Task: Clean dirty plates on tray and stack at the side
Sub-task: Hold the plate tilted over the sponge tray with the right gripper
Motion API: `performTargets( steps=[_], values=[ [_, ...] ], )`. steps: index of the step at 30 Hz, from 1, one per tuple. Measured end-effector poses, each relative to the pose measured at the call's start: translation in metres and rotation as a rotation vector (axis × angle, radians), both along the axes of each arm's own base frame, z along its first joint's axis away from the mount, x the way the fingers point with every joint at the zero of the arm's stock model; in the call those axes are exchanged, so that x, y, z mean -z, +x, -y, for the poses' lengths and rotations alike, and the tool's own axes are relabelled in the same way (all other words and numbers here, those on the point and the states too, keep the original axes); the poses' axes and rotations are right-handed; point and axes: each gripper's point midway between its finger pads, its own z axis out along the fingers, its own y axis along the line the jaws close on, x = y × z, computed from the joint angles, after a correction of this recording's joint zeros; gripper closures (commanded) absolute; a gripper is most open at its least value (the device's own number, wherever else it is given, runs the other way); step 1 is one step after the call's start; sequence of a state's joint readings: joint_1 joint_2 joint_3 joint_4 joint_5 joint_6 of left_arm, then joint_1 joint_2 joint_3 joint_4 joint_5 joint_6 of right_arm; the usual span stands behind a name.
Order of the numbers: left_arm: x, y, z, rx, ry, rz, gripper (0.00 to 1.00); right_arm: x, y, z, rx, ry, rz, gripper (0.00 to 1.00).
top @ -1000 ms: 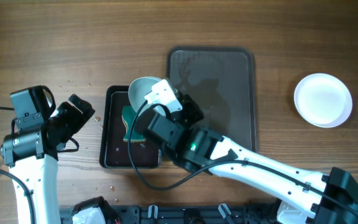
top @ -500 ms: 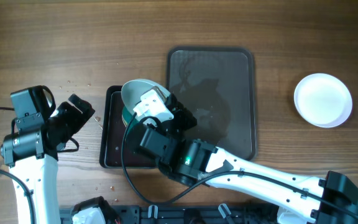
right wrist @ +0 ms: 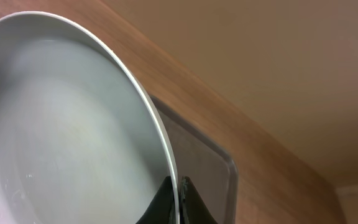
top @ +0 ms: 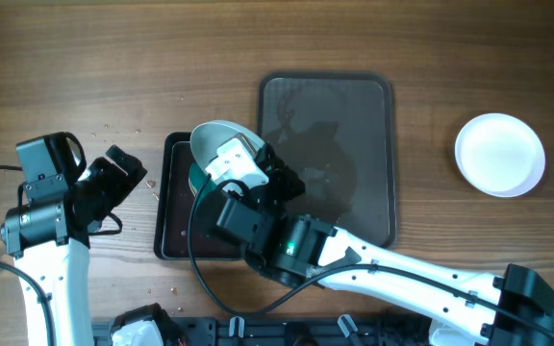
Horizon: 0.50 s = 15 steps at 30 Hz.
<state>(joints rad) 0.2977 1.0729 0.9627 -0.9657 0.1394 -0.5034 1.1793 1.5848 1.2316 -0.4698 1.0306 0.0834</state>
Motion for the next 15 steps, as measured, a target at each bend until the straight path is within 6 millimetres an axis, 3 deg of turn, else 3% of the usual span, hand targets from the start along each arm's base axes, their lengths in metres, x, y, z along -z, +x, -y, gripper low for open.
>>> performTargets(
  steps=[15],
  values=[
    [0.0000, 0.0000, 0.0000, 0.000, 0.000, 0.000, 0.00, -0.0028, 0.0011, 0.0033, 0.017, -0.010, 0.018, 0.96]
  ],
)
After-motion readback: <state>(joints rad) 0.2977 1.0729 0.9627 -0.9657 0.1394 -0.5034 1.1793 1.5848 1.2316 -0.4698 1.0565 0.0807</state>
